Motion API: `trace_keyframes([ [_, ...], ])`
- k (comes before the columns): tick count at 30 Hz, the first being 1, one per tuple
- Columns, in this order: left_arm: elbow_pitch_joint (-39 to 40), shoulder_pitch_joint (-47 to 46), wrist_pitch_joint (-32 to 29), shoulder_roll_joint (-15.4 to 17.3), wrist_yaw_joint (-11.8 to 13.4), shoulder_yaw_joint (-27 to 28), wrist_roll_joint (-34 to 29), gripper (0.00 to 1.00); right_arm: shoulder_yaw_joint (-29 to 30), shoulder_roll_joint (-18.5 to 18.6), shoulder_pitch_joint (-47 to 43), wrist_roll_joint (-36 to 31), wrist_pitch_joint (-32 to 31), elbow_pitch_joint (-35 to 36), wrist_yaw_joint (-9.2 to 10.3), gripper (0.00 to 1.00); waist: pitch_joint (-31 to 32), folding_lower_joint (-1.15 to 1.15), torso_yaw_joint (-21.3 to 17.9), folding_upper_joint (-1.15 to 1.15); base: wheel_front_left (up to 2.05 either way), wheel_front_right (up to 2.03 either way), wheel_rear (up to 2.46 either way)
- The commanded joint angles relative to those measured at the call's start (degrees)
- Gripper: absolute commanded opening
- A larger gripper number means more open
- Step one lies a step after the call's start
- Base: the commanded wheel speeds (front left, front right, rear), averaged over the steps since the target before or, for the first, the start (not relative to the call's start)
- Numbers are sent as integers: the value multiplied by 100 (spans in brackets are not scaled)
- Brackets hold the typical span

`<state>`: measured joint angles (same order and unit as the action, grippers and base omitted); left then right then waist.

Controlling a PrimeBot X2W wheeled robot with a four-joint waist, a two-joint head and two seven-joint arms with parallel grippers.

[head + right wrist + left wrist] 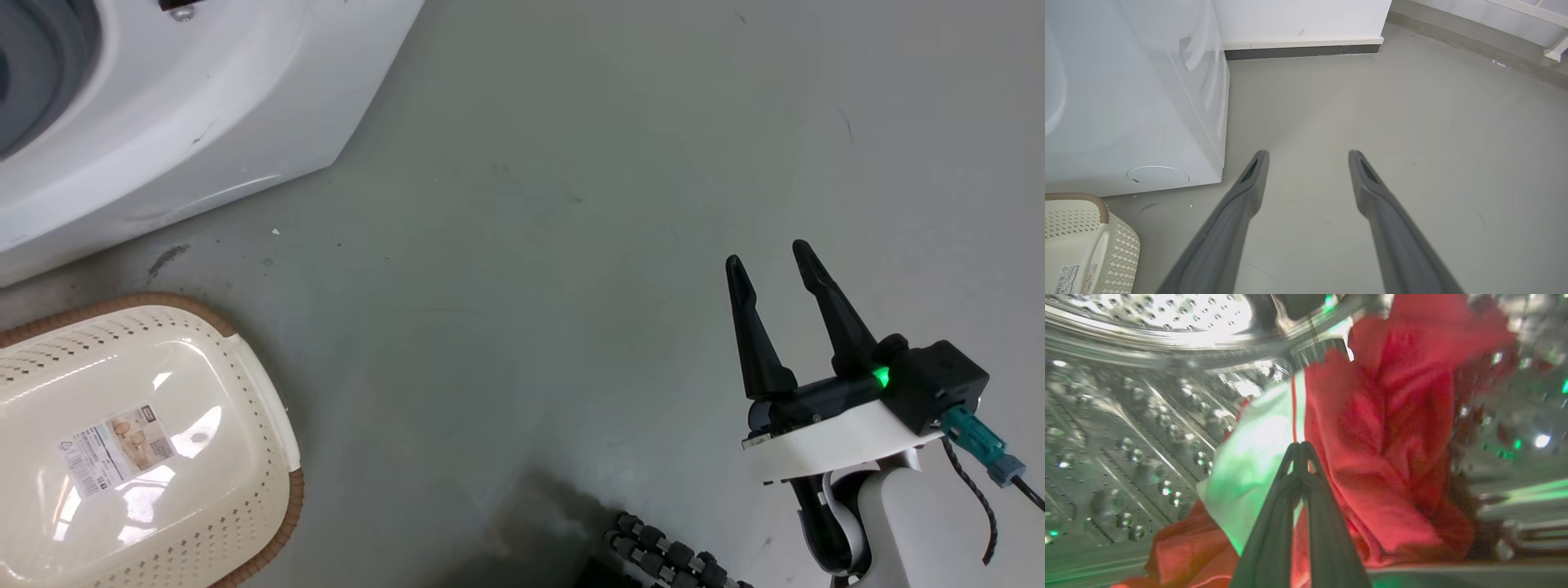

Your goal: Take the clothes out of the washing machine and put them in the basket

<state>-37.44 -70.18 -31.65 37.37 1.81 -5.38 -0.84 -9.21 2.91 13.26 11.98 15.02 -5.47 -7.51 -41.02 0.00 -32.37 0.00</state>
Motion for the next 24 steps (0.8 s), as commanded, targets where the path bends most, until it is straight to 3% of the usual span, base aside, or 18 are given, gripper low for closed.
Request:
trace_keyframes([
  [1, 47, 90, 156, -2, 62, 53, 66, 0, 15, -4, 122, -21, 20, -2, 4, 100, 48, 0, 28, 0, 0, 0, 0],
  [12, -182, 860, 2262, -310, 264, 351, 559, 0, 225, -3, -9, -165, 20, -59, 4, 100, 618, 0, 303, 0, 0, 0, 0],
  [24, -522, 1749, 3744, -831, 332, 648, 1135, 0, 485, -3, -227, -396, 20, 18, 4, 100, 1308, 0, 662, 0, 0, 0, 0],
])
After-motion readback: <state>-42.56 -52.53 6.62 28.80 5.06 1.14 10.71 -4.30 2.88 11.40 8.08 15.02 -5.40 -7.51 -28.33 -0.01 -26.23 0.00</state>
